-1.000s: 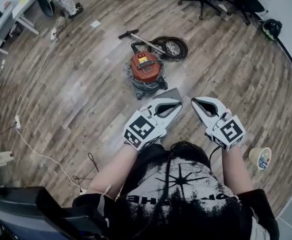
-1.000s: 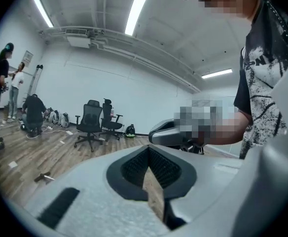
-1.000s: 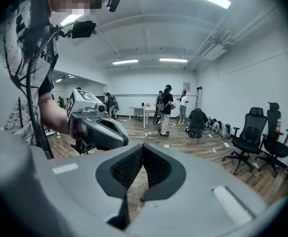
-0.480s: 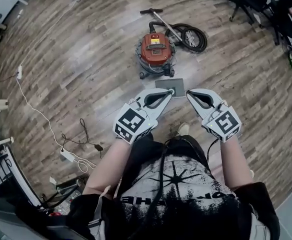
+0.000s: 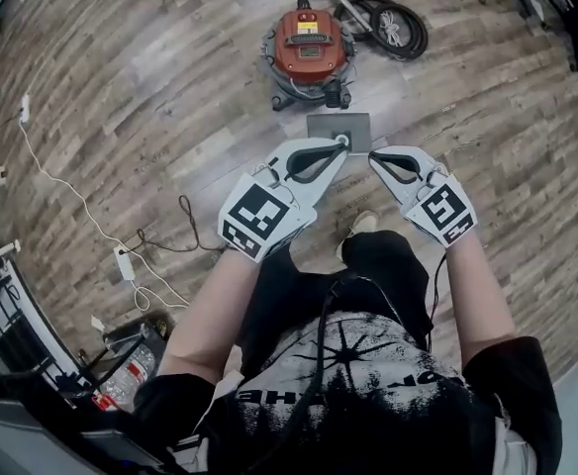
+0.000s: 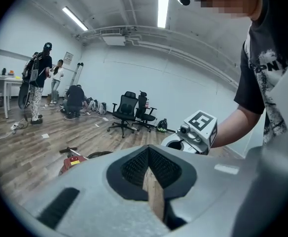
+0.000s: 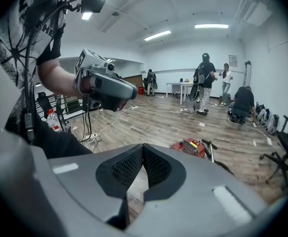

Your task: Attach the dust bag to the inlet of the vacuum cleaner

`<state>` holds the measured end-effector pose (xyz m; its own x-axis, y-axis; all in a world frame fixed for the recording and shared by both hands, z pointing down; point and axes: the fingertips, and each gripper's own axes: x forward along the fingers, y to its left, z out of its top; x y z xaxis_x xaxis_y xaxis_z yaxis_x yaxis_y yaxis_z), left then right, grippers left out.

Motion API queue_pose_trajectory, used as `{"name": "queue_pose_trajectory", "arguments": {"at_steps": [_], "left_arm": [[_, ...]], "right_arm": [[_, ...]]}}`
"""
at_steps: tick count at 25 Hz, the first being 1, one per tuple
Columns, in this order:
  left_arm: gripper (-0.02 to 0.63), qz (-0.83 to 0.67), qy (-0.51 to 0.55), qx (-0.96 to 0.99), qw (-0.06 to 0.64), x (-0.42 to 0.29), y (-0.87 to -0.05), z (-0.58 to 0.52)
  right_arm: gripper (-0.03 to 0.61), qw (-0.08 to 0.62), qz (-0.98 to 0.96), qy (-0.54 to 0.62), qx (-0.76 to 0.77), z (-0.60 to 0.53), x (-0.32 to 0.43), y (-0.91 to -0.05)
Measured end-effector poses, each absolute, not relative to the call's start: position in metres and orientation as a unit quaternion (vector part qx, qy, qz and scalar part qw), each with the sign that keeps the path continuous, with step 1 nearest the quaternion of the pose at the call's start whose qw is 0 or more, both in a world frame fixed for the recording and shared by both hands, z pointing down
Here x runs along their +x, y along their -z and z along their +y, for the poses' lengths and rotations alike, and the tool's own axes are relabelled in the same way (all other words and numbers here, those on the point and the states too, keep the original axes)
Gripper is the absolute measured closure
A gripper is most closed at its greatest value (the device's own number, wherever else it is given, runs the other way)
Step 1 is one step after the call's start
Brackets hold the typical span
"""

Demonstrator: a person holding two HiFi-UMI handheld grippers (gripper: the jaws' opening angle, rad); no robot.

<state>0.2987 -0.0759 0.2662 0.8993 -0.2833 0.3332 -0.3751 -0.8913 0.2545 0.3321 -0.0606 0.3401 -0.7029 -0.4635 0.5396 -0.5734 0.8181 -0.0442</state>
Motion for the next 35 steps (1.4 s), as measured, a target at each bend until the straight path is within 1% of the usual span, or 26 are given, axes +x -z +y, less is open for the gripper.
{"name": "queue_pose_trajectory", "arguments": {"at_steps": [4,5,6,7,13,15,17,20,26,35], "left_arm": [[0.612,-0.15,-0.155,0.966,0.144,0.301,-0.355,-0.102],[0.611,-0.144,-0.159,0.967,0.139,0.302,-0.38,-0.108],[0.611,-0.137,-0.163,0.968,0.133,0.304,-0.406,-0.113],[0.612,-0.13,-0.165,0.97,0.125,0.306,-0.431,-0.12],[0.612,-0.073,-0.175,0.978,0.083,0.321,-0.58,-0.143],[0.612,-0.06,-0.176,0.98,0.077,0.326,-0.618,-0.142],[0.611,-0.052,-0.175,0.98,0.084,0.33,-0.645,-0.138],[0.612,-0.054,-0.179,0.978,0.094,0.33,-0.667,-0.129],[0.611,-0.113,-0.204,0.966,0.115,0.309,-0.684,-0.108],[0.611,-0.132,-0.226,0.959,0.11,0.313,-0.692,-0.113]], "right_arm": [[0.572,0.275,-0.916,-0.126,0.263,-0.073,0.328,-0.457],[0.555,0.28,-0.917,-0.135,0.251,-0.072,0.326,-0.491],[0.502,0.288,-0.916,-0.142,0.239,-0.071,0.324,-0.527],[0.494,0.299,-0.915,-0.145,0.229,-0.072,0.324,-0.565],[0.442,0.409,-0.886,-0.137,0.171,-0.071,0.337,-0.808],[0.42,0.448,-0.871,-0.136,0.147,-0.065,0.345,-0.873],[0.413,0.481,-0.856,-0.139,0.131,-0.061,0.354,-0.924],[0.405,0.529,-0.827,-0.143,0.127,-0.064,0.371,-0.979],[0.399,0.617,-0.774,-0.107,0.092,-0.058,0.402,-1.051],[0.394,0.669,-0.726,-0.128,0.088,-0.059,0.421,-1.106]]}}
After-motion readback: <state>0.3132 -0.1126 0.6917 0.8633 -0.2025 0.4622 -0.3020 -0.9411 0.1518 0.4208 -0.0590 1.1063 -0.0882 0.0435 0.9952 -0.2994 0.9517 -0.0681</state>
